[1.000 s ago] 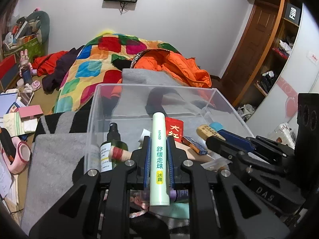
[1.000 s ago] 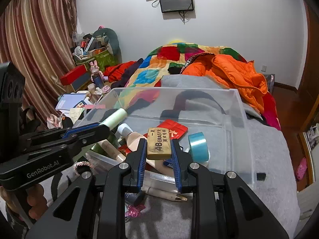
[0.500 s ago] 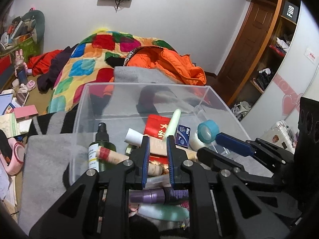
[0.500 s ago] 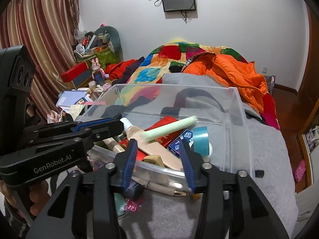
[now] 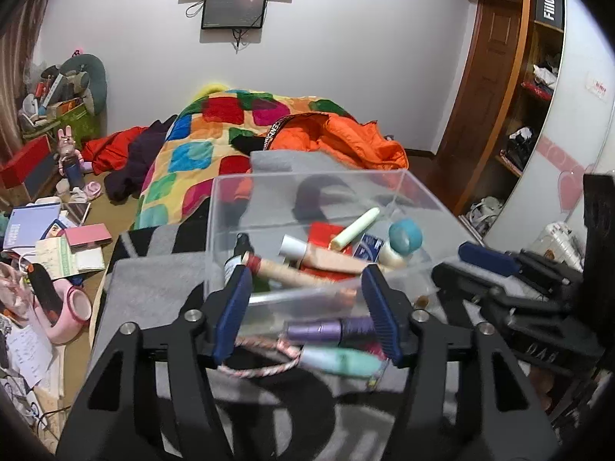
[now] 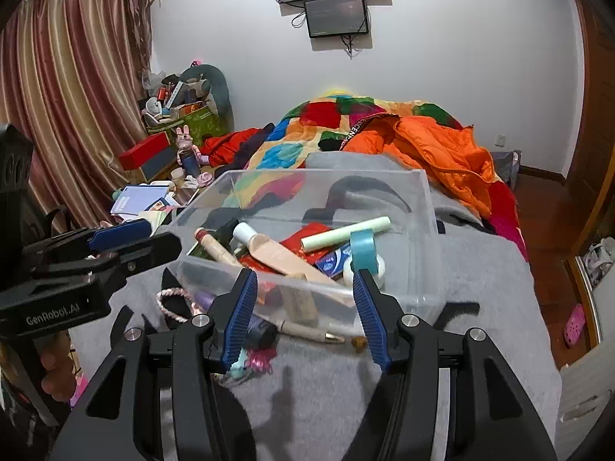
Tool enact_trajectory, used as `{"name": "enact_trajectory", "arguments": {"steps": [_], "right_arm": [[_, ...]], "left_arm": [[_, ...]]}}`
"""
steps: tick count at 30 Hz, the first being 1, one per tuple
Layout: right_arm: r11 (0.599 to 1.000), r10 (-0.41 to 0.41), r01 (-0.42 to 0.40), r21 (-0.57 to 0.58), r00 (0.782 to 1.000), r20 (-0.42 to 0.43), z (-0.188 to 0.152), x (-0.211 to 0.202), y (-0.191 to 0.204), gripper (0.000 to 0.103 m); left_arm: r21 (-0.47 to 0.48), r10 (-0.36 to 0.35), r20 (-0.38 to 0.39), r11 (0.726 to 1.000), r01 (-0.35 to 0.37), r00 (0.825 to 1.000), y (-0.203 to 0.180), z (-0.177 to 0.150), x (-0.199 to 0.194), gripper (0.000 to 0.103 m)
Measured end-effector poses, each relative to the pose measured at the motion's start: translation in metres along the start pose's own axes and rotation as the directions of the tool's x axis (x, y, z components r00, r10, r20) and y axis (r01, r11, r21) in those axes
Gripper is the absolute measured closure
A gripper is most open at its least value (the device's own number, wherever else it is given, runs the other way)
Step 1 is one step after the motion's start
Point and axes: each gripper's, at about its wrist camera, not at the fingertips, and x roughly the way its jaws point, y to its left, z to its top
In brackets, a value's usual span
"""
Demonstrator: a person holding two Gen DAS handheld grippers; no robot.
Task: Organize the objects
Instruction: 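Grasp the braided pink-white cord with left tool while right tool grasps the pink clip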
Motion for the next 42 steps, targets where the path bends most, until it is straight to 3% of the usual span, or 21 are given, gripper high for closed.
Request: {"name": "enact_trajectory", "arguments": {"steps": [7, 12, 17, 19, 26, 30, 35, 36, 38, 42], "right_arm": [[1.0, 0.0, -0.001, -0.024, 0.999, -0.042, -0.016, 0.002, 0.004, 0.049], [1.0, 0.004, -0.007, -0.024, 0.995, -0.102, -0.034, 0.012, 0.005, 0.048], [1.0, 0.003, -0.004, -0.01, 0.99, -0.141, -0.046, 0.023, 0.007, 0.048], [1.0, 0.005, -0.006, -0.005, 0.989, -0.148, -0.046, 0.027, 0.007, 0.048], [1.0, 0.026, -0.027, -0.001, 0.984, -0.176, -0.049, 0.037, 0.011, 0.048], [0.999, 0.04, -0.042, -0.002, 0.981, -0.187, -0.05, 0.041, 0.016, 0.049], [0.999, 0.048, -0.052, -0.01, 0.976, -0.213, -0.052, 0.051, 0.02, 0.062], [0.998, 0.06, -0.062, -0.002, 0.975, -0.214, -0.052, 0.051, 0.019, 0.067], [0.998, 0.06, -0.058, 0.012, 0.974, -0.22, -0.052, 0.053, 0.015, 0.087], [0.998, 0.063, -0.059, 0.024, 0.973, -0.224, -0.054, 0.054, 0.01, 0.087]], "left_arm": [[-0.009, 0.026, -0.062, 1.0, -0.027, 0.998, 0.014, -0.028, 0.004, 0.037], [-0.073, 0.031, -0.141, 0.996, -0.041, 0.99, 0.036, -0.05, 0.02, 0.037], [-0.109, 0.061, -0.169, 0.991, -0.08, 0.984, 0.054, -0.06, 0.029, 0.037], [-0.101, 0.082, -0.167, 0.99, -0.1, 0.983, 0.056, -0.058, 0.031, 0.04], [-0.097, 0.073, -0.21, 0.991, -0.095, 0.975, 0.058, -0.056, 0.055, 0.065], [-0.064, 0.105, -0.197, 0.991, -0.119, 0.975, 0.053, -0.061, 0.058, 0.068], [-0.056, 0.121, -0.16, 0.99, -0.132, 0.98, 0.052, -0.07, 0.047, 0.083], [-0.052, 0.125, -0.156, 0.99, -0.135, 0.98, 0.052, -0.071, 0.045, 0.085], [-0.049, 0.122, -0.154, 0.99, -0.131, 0.981, 0.051, -0.073, 0.041, 0.092], [-0.026, 0.125, -0.141, 0.991, -0.13, 0.982, 0.046, -0.077, 0.033, 0.096]]}}
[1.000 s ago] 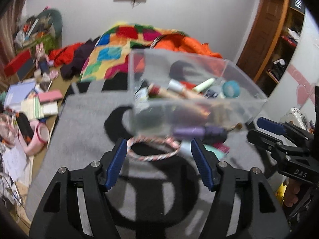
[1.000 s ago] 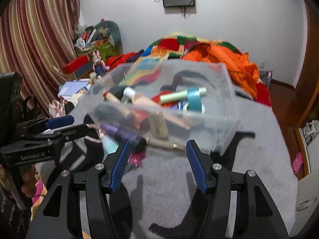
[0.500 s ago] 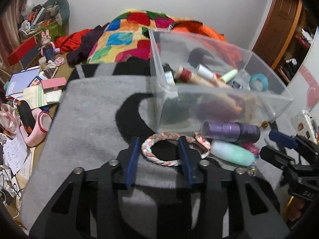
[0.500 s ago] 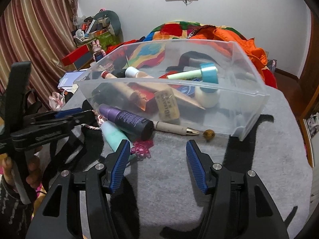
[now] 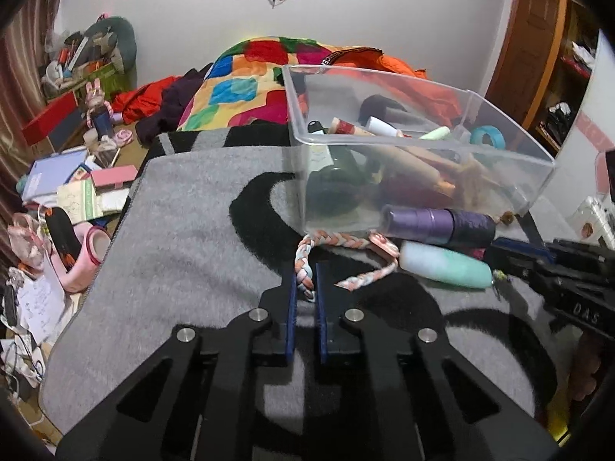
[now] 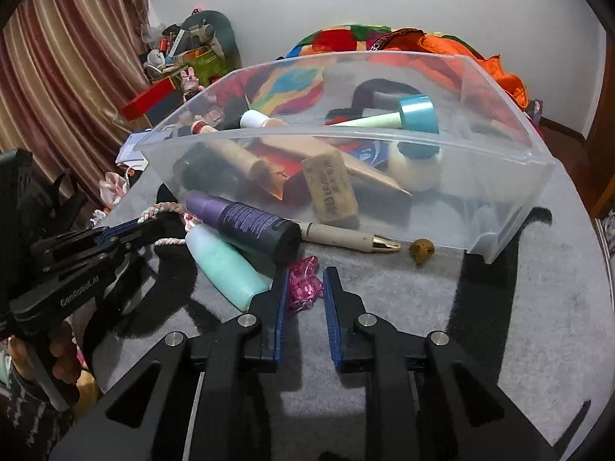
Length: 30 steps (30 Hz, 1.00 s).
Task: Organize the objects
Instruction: 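Grasp the braided pink-white cord with left tool while right tool grasps the pink clip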
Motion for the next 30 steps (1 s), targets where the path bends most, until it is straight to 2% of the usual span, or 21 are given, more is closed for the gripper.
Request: {"name": "enact_trajectory", "arguments": {"steps": [9, 20, 24, 26, 30], "right_arm": [[1.0, -0.024, 0.023, 0.01, 0.999, 0.035, -0.008, -0.016, -0.002, 0.092], [0.999, -0.018, 0.016, 0.032, 0.997, 0.071, -0.011, -0.034, -0.006, 0.092], [1.0, -0.014, 0.013, 0.028, 0.999, 0.035, -0.009, -0.032, -0.005, 0.089], [0.999, -0.038, 0.037, 0.018, 0.999, 0.036, -0.007, -0.028, -0.004, 0.084], [0.997, -0.078, 0.078, -0.012, 0.997, 0.014, -0.002, -0.014, 0.001, 0.084]], "left_arm": [[-0.032, -0.043, 0.002, 0.999, 0.044, 0.999, -0.001, -0.014, -0.026, 0.097], [-0.066, -0.038, 0.063, 0.997, 0.042, 0.997, 0.005, -0.024, -0.068, 0.097], [-0.053, -0.041, 0.096, 0.998, 0.046, 0.995, 0.0, -0.019, -0.079, 0.097], [-0.041, -0.037, 0.109, 0.998, 0.042, 0.993, -0.002, -0.016, -0.082, 0.097], [-0.018, -0.042, 0.134, 0.999, 0.044, 0.99, -0.009, -0.007, -0.087, 0.097]]}}
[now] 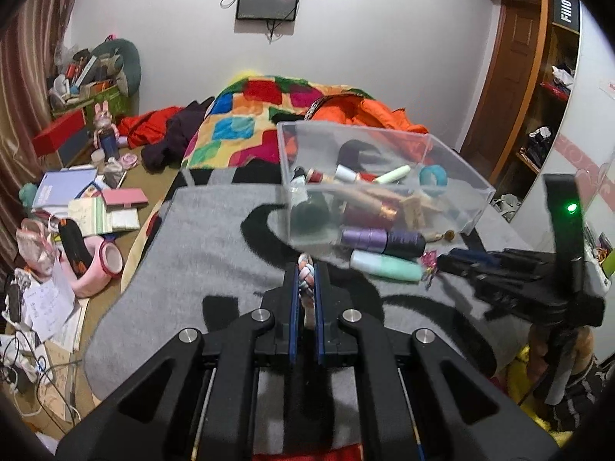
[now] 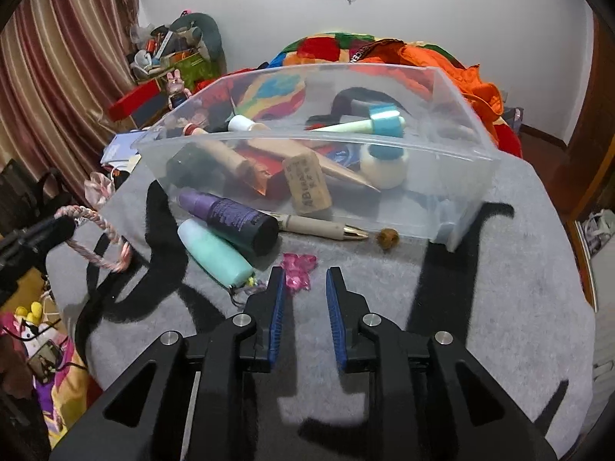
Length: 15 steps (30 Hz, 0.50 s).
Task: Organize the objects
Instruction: 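Grasp the braided pink-white cord with left tool while right tool grasps the pink clip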
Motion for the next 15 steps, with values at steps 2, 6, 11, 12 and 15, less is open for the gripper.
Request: {"name": "enact_trajectory", "arguments": {"steps": [2, 6, 11, 12, 15], "right_arm": [[1.0, -0.002, 0.002, -0.009, 1.0, -0.008, 0.002, 0.006, 0.003, 0.084], [0.999, -0.01, 0.009, -0.041, 1.0, -0.019, 0.003, 0.015, 0.012, 0.084], [0.999, -0.01, 0.01, -0.046, 1.0, 0.006, 0.0, 0.014, 0.013, 0.094], [0.999, -0.012, 0.013, -0.045, 1.0, 0.011, -0.001, 0.012, 0.012, 0.094], [0.999, -0.003, 0.004, -0.033, 1.0, 0.029, -0.003, 0.005, 0.009, 0.094]], "left_arm": [[0.006, -0.005, 0.006, 1.0, 0.005, 1.0, 0.0, 0.005, 0.0, 0.097], [0.005, -0.021, 0.009, 1.0, 0.021, 1.0, 0.0, 0.012, 0.003, 0.097], [0.008, -0.035, 0.018, 0.999, 0.035, 0.999, -0.004, 0.018, 0.002, 0.097], [0.012, -0.037, 0.022, 0.999, 0.037, 0.999, -0.005, 0.02, 0.001, 0.097], [0.021, -0.041, 0.038, 0.999, 0.04, 0.998, -0.01, 0.025, -0.002, 0.097]]}}
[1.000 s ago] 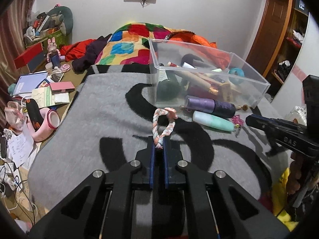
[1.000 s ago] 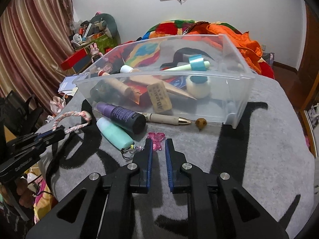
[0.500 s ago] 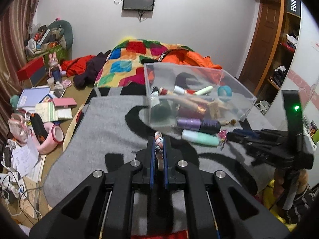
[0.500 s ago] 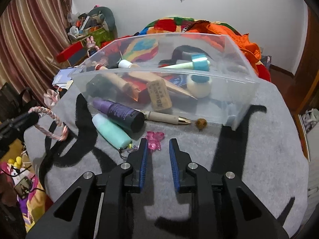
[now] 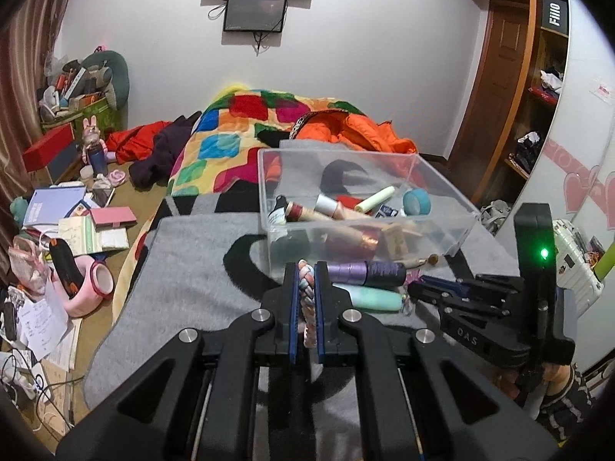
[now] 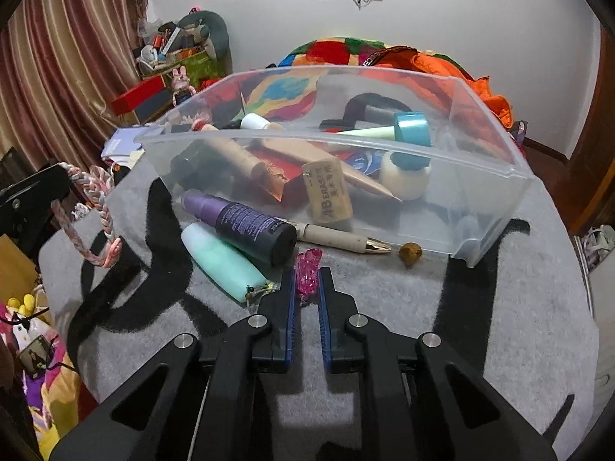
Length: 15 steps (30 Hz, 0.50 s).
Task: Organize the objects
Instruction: 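Grasp the braided pink-white cord with left tool while right tool grasps the pink clip, then drop the braided cord into the box with left tool while right tool drops the pink clip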
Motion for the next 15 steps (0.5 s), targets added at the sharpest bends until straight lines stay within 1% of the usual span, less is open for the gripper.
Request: {"name": "enact_trajectory", "arguments": {"steps": [6, 12, 15], "right_arm": [[0.999, 0.033, -0.035, 0.017, 0.997, 0.065, 0.004, -0.027, -0.006, 0.094], [0.999, 0.042, -0.045, 0.019, 0.99, 0.134, 0.014, -0.051, -0.009, 0.094], [0.999, 0.042, -0.046, 0.021, 0.986, 0.161, 0.02, -0.059, -0.01, 0.094]], "left_arm": [[0.01, -0.012, 0.029, 1.0, 0.012, 1.0, -0.009, 0.016, -0.003, 0.097], [0.032, -0.022, 0.064, 0.999, 0.02, 0.998, -0.021, 0.032, -0.005, 0.097], [0.032, -0.035, 0.069, 0.999, 0.033, 0.997, -0.025, 0.041, -0.003, 0.097]]}}
